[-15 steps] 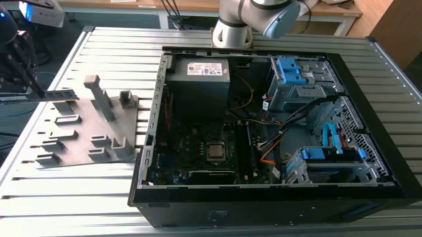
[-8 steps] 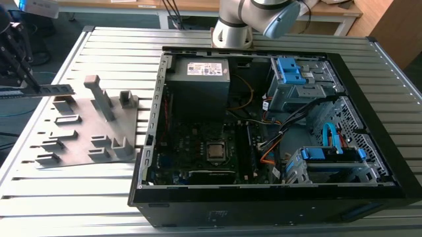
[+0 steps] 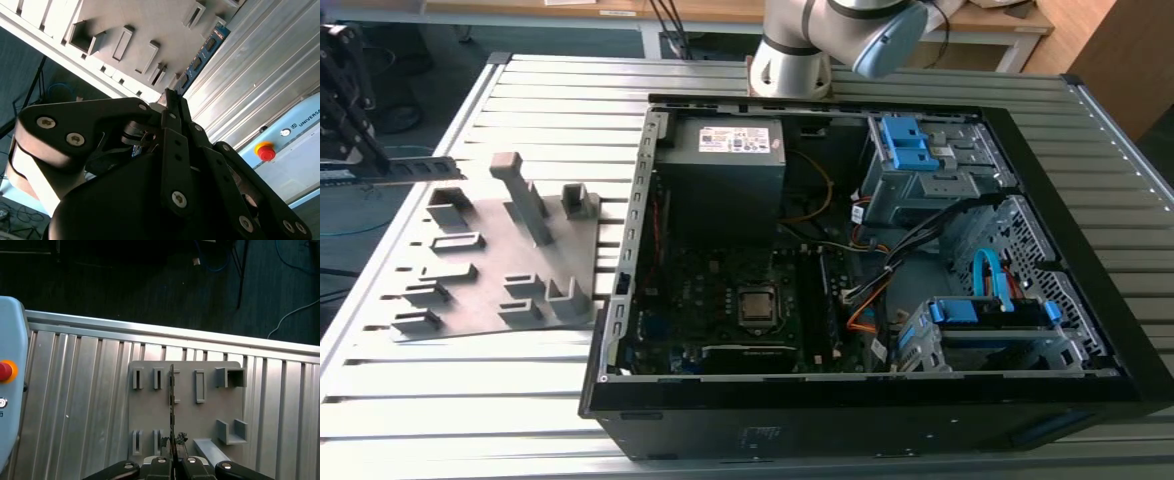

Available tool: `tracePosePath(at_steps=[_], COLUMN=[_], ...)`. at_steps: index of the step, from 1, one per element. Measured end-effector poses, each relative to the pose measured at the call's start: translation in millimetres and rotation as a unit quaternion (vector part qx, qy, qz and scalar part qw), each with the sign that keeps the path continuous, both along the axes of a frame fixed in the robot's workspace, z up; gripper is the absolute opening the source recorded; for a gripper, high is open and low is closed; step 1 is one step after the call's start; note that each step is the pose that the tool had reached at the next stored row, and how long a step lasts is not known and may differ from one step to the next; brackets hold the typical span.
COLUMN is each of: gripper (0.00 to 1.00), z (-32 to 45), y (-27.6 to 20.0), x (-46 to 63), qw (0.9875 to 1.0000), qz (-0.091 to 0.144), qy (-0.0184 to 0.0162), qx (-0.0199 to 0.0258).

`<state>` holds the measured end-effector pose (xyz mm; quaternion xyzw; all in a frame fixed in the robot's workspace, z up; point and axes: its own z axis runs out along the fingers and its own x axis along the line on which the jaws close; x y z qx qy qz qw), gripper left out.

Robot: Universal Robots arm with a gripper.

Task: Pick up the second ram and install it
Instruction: 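Pick up the second ram and move it above second insertion slot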

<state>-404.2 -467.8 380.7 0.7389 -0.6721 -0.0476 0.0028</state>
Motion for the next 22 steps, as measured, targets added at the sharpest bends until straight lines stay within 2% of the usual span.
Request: tracePosePath(at_steps=[12,22], gripper=[0.14,0.14], z=[19.4,39.8], y=[0.0,0.0], x=[0.0,0.0], qw=[1.0000,1.0000], qz=[0.000,0.000], qy=[-0.0001,0.0000], qx=[0.0001,0.0000])
